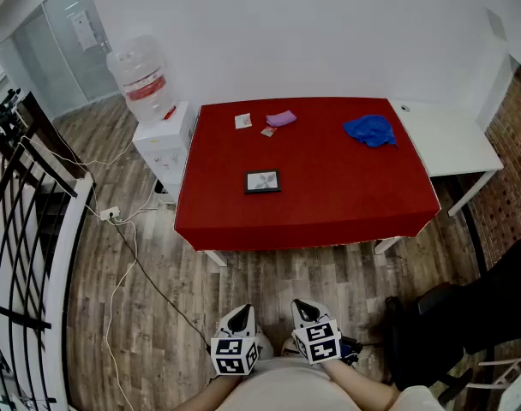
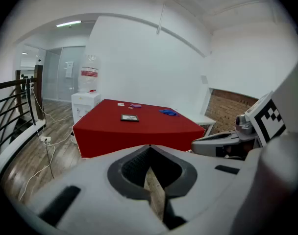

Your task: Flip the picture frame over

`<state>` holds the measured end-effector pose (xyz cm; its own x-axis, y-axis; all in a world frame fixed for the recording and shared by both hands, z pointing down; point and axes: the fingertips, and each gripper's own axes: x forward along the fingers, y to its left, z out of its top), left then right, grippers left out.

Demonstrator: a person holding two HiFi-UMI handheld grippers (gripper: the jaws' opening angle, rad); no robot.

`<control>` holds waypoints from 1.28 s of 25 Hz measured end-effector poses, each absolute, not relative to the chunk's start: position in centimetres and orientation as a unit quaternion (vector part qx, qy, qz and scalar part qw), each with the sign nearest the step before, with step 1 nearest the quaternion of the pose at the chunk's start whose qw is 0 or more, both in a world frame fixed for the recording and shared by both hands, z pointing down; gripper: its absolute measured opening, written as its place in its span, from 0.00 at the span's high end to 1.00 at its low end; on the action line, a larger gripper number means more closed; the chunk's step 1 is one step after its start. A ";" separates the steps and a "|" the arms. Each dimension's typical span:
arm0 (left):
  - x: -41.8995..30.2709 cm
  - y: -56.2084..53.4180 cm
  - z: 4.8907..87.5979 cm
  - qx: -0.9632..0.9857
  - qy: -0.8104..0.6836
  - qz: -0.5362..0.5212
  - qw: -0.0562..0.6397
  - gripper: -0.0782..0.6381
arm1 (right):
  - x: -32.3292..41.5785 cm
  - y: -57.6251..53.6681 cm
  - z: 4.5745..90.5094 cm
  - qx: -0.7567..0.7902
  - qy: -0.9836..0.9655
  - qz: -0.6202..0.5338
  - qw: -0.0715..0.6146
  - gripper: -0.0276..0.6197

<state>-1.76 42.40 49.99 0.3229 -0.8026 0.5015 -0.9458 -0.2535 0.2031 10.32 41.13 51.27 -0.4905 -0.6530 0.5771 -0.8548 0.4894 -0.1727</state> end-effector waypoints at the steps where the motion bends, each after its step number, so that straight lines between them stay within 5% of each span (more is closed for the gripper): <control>1: -1.8 42.1 50.1 0.777 -0.563 0.150 0.239 0.88 | 10.4 40.9 51.4 0.453 -0.833 0.228 0.223 0.95; 32: -11.0 5.5 48.7 0.823 -0.503 0.143 0.221 0.88 | 1.9 7.5 50.7 0.519 -0.794 0.237 0.210 0.95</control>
<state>-11.05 5.47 48.65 0.4523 -0.7653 0.4580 -0.8918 -0.3961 0.2189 1.94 7.46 50.69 -0.3735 -0.7249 0.5788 -0.9235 0.3495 -0.1581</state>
